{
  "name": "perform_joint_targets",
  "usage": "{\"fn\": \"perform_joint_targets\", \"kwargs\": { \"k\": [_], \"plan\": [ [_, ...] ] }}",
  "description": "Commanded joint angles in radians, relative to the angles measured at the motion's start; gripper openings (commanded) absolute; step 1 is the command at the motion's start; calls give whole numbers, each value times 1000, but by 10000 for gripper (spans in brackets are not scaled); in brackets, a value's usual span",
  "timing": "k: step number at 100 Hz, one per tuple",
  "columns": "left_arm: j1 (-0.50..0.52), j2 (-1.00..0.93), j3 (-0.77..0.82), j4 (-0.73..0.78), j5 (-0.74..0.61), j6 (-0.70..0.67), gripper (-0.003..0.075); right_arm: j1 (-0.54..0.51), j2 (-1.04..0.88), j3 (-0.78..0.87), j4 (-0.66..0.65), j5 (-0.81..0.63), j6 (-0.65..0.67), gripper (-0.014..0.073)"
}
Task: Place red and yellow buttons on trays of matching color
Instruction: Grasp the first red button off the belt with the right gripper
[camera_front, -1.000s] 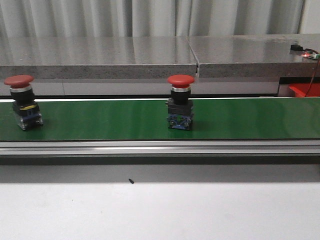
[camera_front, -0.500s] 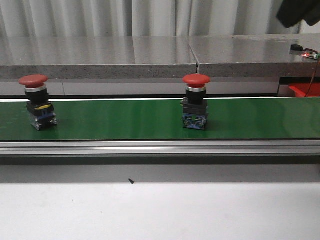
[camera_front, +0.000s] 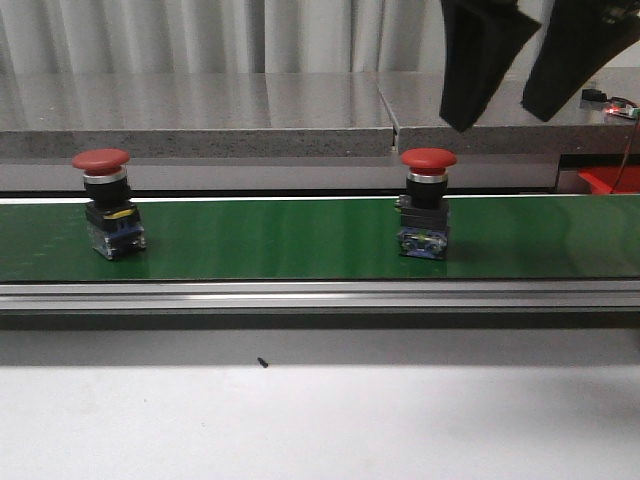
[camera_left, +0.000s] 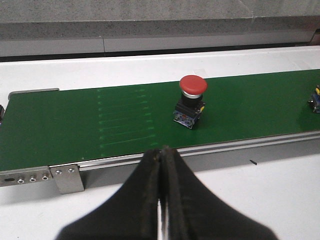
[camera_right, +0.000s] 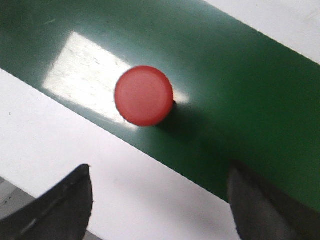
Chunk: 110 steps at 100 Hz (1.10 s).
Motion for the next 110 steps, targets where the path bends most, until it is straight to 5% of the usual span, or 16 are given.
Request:
{"fn": "perform_joint_targets", "kwargs": {
  "k": [1,51,82,110],
  "plan": [
    [-9,8,-25,-17,-71,-7,-19,1,4,-59,21,-4,-33,562],
    [-9,8,-25,-17,-71,-7,-19,-6,127,-78,-90,-74,-99,550],
    [-9,8,-25,-17,-71,-7,-19,-6,131,-78,-99,-74,-99,137],
    [-9,8,-25,-17,-71,-7,-19,-33,64,-80,-189,-97,-98,112]
  ]
}}
